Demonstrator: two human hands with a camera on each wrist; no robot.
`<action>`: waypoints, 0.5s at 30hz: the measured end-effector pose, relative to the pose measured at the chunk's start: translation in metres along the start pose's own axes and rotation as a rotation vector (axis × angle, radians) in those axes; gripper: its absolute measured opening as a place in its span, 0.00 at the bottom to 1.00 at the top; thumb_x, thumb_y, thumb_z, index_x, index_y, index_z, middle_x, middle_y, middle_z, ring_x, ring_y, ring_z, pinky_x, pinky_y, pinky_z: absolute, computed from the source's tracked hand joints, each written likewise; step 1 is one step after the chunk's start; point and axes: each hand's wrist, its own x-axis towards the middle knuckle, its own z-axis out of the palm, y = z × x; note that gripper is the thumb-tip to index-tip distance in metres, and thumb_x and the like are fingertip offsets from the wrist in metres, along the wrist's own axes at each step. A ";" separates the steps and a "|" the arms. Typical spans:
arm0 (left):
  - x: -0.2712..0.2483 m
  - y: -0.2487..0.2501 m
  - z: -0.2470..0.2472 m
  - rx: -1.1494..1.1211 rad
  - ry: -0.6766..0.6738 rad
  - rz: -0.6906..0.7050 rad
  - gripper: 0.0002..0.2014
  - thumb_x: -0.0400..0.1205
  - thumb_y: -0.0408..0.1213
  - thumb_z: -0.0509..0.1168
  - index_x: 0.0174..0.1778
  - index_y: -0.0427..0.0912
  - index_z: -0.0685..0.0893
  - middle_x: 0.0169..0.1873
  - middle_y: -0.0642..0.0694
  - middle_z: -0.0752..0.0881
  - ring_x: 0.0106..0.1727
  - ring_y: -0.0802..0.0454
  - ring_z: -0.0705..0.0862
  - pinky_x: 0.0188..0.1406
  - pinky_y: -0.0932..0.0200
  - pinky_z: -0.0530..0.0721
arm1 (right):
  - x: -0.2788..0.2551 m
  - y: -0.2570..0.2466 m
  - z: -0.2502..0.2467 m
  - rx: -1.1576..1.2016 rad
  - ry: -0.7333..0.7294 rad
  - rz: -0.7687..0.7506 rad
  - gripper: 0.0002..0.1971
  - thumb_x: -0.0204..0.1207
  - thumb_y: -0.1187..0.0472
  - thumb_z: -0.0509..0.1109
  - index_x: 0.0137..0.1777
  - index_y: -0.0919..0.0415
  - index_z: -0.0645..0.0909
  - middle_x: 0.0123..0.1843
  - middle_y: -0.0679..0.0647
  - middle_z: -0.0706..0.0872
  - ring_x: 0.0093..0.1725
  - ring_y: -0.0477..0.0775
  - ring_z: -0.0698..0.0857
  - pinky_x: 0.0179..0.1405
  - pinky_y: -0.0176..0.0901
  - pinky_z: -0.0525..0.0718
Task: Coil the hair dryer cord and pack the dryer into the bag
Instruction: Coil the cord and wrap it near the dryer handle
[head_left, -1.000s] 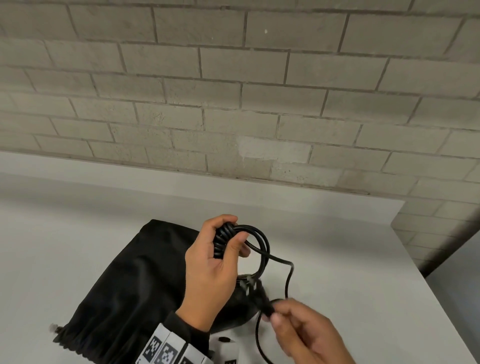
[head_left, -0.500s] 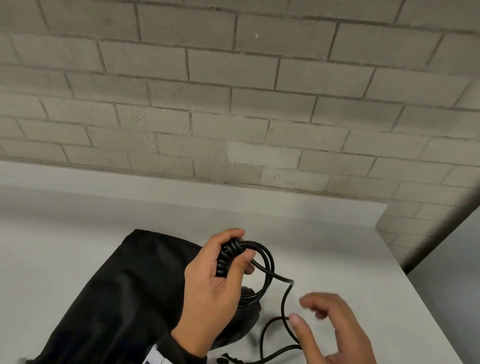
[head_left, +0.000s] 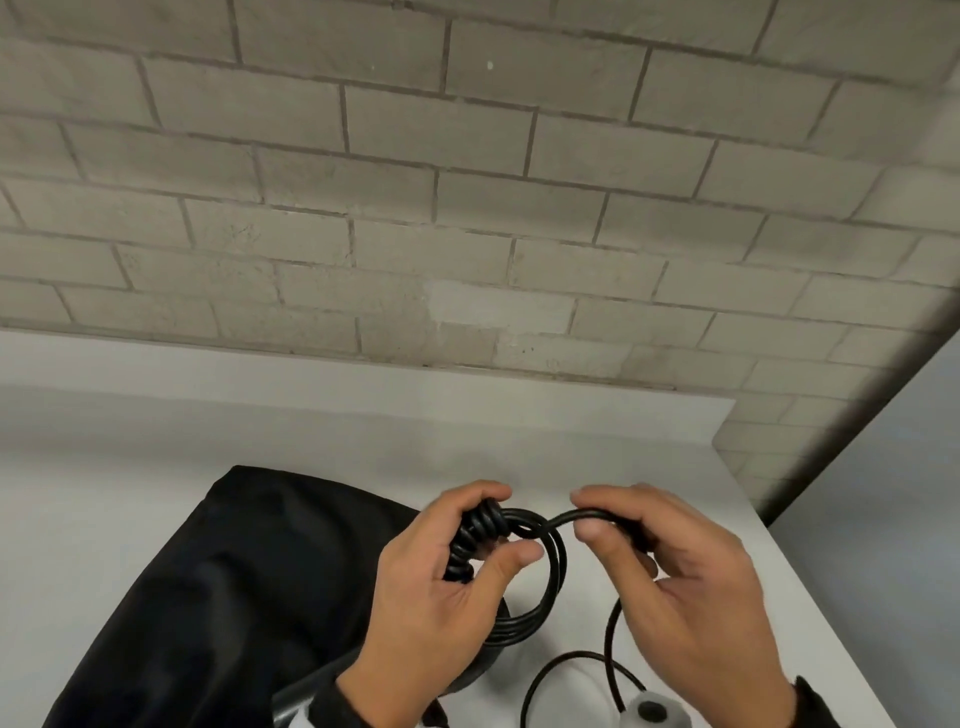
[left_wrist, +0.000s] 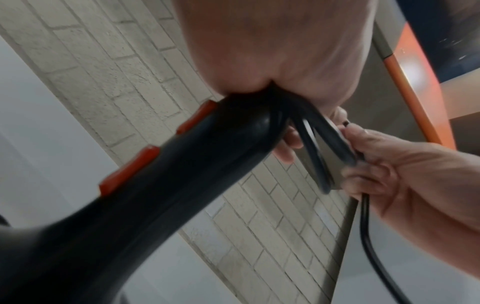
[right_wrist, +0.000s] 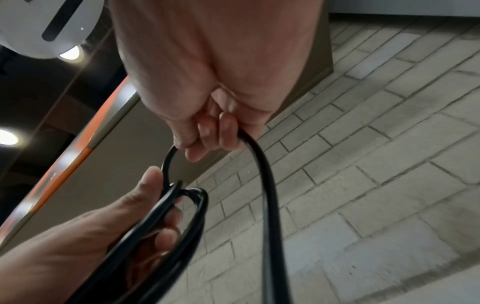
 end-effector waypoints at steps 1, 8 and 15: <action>0.000 0.001 0.002 -0.006 -0.015 -0.001 0.20 0.69 0.58 0.77 0.55 0.60 0.84 0.41 0.56 0.90 0.41 0.54 0.91 0.43 0.69 0.85 | 0.003 -0.002 0.000 0.014 0.006 0.009 0.08 0.75 0.58 0.75 0.51 0.43 0.86 0.41 0.41 0.88 0.32 0.47 0.82 0.31 0.27 0.76; -0.005 0.007 0.010 0.020 -0.067 0.106 0.13 0.74 0.48 0.78 0.50 0.49 0.87 0.37 0.58 0.89 0.37 0.55 0.89 0.39 0.66 0.85 | 0.013 0.002 0.002 0.197 -0.006 0.120 0.06 0.70 0.58 0.78 0.46 0.47 0.89 0.41 0.49 0.90 0.31 0.58 0.82 0.31 0.50 0.83; -0.016 0.014 0.015 0.004 0.009 0.111 0.10 0.79 0.48 0.71 0.54 0.51 0.84 0.31 0.56 0.88 0.31 0.54 0.89 0.34 0.64 0.86 | 0.000 0.019 0.014 0.310 -0.142 0.339 0.05 0.77 0.56 0.73 0.42 0.51 0.91 0.40 0.47 0.92 0.36 0.46 0.85 0.39 0.40 0.83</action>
